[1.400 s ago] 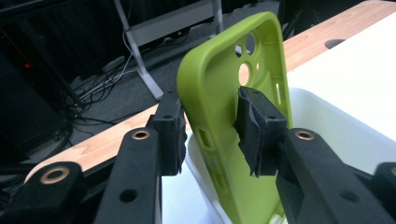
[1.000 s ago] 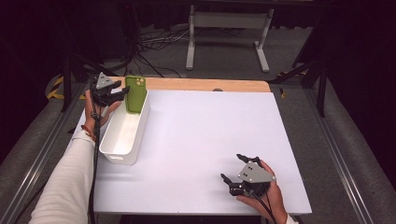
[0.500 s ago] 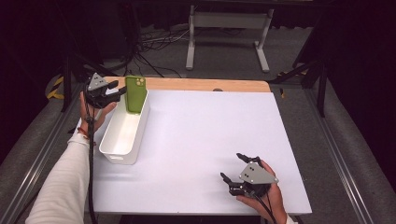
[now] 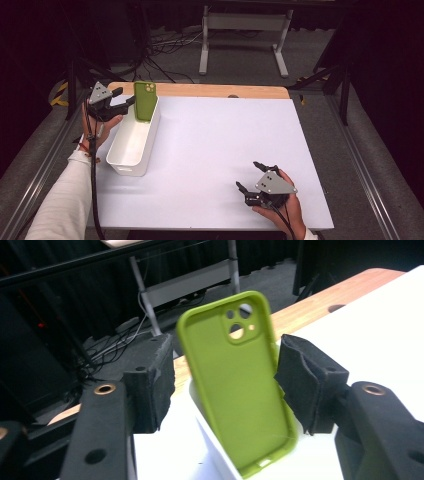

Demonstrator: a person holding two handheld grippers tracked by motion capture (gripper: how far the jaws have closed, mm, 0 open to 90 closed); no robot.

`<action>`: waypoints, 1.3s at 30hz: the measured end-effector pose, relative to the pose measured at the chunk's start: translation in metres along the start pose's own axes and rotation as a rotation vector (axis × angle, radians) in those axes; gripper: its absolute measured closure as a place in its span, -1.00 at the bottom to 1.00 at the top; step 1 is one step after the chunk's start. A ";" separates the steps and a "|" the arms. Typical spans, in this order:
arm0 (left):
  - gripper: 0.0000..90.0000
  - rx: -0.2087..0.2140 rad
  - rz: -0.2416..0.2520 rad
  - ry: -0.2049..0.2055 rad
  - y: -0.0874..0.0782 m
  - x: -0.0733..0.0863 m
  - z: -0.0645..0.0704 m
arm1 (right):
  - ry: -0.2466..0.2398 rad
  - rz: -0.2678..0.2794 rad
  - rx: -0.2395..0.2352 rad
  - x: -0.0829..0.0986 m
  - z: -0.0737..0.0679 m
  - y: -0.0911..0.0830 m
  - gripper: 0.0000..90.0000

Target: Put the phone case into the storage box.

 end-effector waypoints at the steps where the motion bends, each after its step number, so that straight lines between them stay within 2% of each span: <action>1: -0.11 0.004 0.005 -0.003 -0.002 0.000 0.002 | 0.003 0.000 0.000 0.000 0.000 0.000 -0.55; 4: -0.14 0.013 0.013 -0.003 -0.005 -0.001 0.006 | 0.005 0.002 0.001 0.000 0.001 0.000 -0.55; 7: -0.21 0.004 0.020 0.007 -0.011 -0.001 0.008 | 0.009 0.001 -0.001 0.000 0.000 0.000 -0.55; 8: -0.27 0.001 0.028 -0.007 -0.014 0.000 0.009 | 0.010 0.004 -0.001 -0.001 -0.001 0.000 -0.54; 16: -0.43 0.017 0.043 -0.018 -0.024 0.002 0.017 | 0.006 0.013 0.008 -0.003 -0.001 -0.002 -0.53; 25: -0.77 0.041 0.061 -0.032 -0.033 0.003 0.027 | -0.002 0.005 0.004 -0.002 -0.003 -0.001 -0.53; 27: -0.80 0.048 0.083 -0.039 -0.037 0.002 0.029 | -0.001 0.006 0.004 -0.002 -0.003 -0.002 -0.53; 33: -0.89 0.075 0.074 -0.033 -0.045 0.004 0.040 | -0.009 0.004 0.013 -0.001 -0.003 -0.004 -0.52; 39: -0.90 0.097 0.109 -0.037 -0.053 -0.002 0.047 | -0.007 0.008 0.021 -0.002 -0.002 -0.006 -0.52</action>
Point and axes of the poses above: each handheld gripper's, and its own axes: y roughly forward along the jaws, x roughly out of its underside, z roughly to its right, the point moved 10 cm from there along y, roughly forward along the jaws, and after that the axes turned 2 degrees about -z, right-handed, at the moved point
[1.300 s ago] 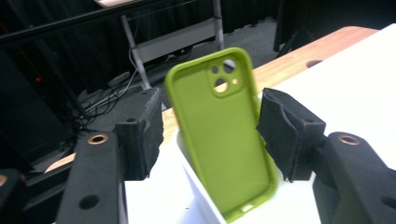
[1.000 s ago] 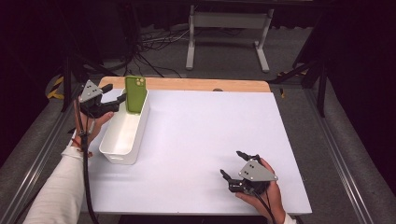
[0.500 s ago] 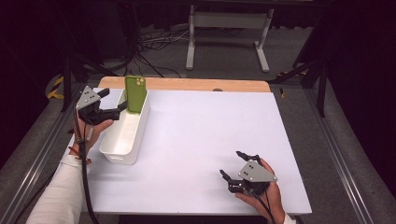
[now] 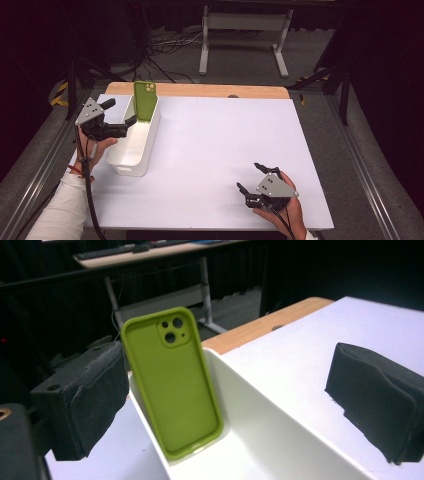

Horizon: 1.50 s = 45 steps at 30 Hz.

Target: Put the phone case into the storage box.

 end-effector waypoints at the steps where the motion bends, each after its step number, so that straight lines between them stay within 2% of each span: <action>1: -0.90 0.001 0.002 -0.001 -0.002 -0.001 0.003 | 0.001 0.001 0.002 0.000 0.001 0.000 -0.52; 5: -0.91 0.006 0.009 0.013 -0.003 -0.002 0.009 | 0.005 0.004 0.001 -0.001 0.001 -0.001 -0.52; 6: -0.91 0.014 0.016 0.003 -0.004 -0.002 0.011 | 0.007 0.005 0.002 -0.001 0.002 -0.002 -0.52; 12: -0.91 0.021 0.021 0.016 -0.012 -0.003 0.019 | 0.017 0.009 0.008 -0.001 0.004 -0.003 -0.52; 16: -0.91 0.022 0.041 0.017 -0.015 -0.006 0.024 | 0.021 0.011 0.011 -0.003 0.004 -0.003 -0.52; 19: -0.91 0.027 0.032 0.034 -0.016 -0.005 0.027 | 0.028 0.017 0.011 -0.005 0.004 -0.003 -0.52; 22: -0.92 0.024 0.038 0.033 -0.017 -0.004 0.030 | 0.035 0.025 0.011 -0.007 0.005 -0.002 -0.52; 26: -0.93 0.020 0.037 0.058 -0.017 -0.004 0.037 | 0.039 0.030 0.000 -0.008 0.003 -0.001 -0.51; 33: -0.93 0.054 0.043 0.053 -0.023 -0.007 0.047 | 0.024 0.026 -0.009 -0.009 0.000 0.002 -0.51; 39: -0.93 0.066 0.047 0.061 -0.024 -0.008 0.055 | 0.019 0.029 -0.009 -0.011 0.000 0.002 -0.51; 42: -0.93 0.062 0.054 0.087 -0.026 -0.011 0.059 | 0.014 0.034 -0.010 -0.012 -0.001 0.001 -0.51; 45: -0.93 0.074 0.062 0.073 -0.027 -0.012 0.063 | 0.015 0.034 -0.012 -0.012 -0.002 0.001 -0.51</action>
Point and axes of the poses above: each handheld gripper's, and its own axes: y roughly forward along the jaws, x roughly out of its underside, z roughly to its right, the point moved 10 cm from there along y, roughly forward along the jaws, and after that the axes turned 2 degrees about -z, right-handed, at the moved point
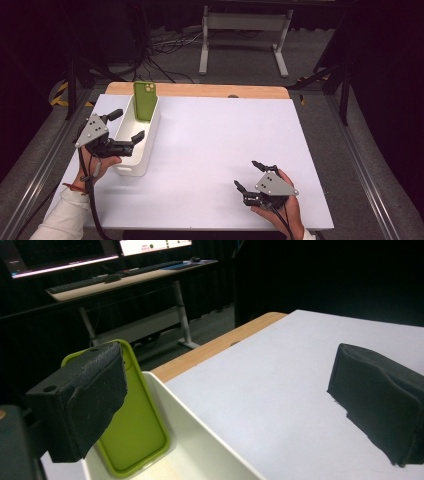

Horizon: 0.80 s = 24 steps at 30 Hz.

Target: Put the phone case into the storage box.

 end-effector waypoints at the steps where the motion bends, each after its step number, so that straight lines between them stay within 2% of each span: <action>1: -0.93 0.008 0.008 -0.011 0.000 0.000 0.002 | -0.005 0.001 -0.002 0.000 0.000 0.000 -0.51; 7: -0.93 0.012 -0.005 0.011 -0.003 0.002 0.008 | -0.009 0.005 0.001 -0.002 -0.001 -0.001 -0.51; 8: -0.93 0.014 0.008 0.014 -0.003 0.000 0.009 | -0.011 0.007 0.002 -0.002 -0.001 -0.001 -0.51; 24: -0.94 0.067 0.014 0.054 -0.008 -0.002 0.035 | 0.005 0.044 0.032 -0.008 0.007 -0.007 -0.59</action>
Point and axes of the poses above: each handheld gripper's, and its own axes: y roughly forward along the jaws, x roughly out of its underside, z roughly to its right, the point moved 10 cm from there along y, roughly forward along the jaws, and after that the axes turned 2 degrees about -z, right-handed, at the moved point
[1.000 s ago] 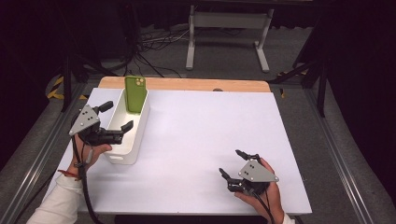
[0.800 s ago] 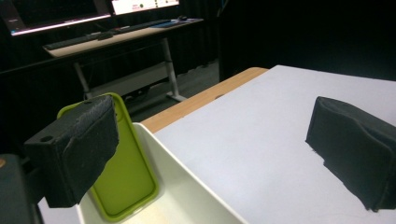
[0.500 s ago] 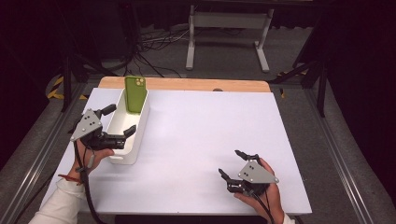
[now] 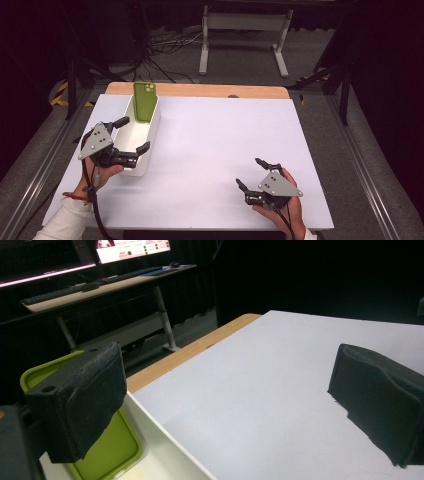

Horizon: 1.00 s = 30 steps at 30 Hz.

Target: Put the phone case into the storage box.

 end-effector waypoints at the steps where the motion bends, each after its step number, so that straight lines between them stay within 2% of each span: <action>1: -0.94 0.006 0.005 -0.002 0.000 -0.001 0.002 | 0.003 0.002 0.001 0.000 0.000 0.000 -0.59; 13: -0.93 0.043 0.004 0.014 -0.001 0.000 0.020 | 0.012 0.008 0.003 -0.001 0.000 0.000 -0.66; 30: -0.93 0.059 0.016 0.025 -0.010 0.002 0.030 | 0.013 0.019 -0.001 -0.004 -0.002 0.003 -0.72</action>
Point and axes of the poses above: each handheld gripper's, and its own axes: y roughly forward along the jaws, x roughly out of its underside, z roughly to its right, the point moved 10 cm from there along y, roughly forward along the jaws, and after that the axes turned 2 degrees about -z, right-handed, at the moved point
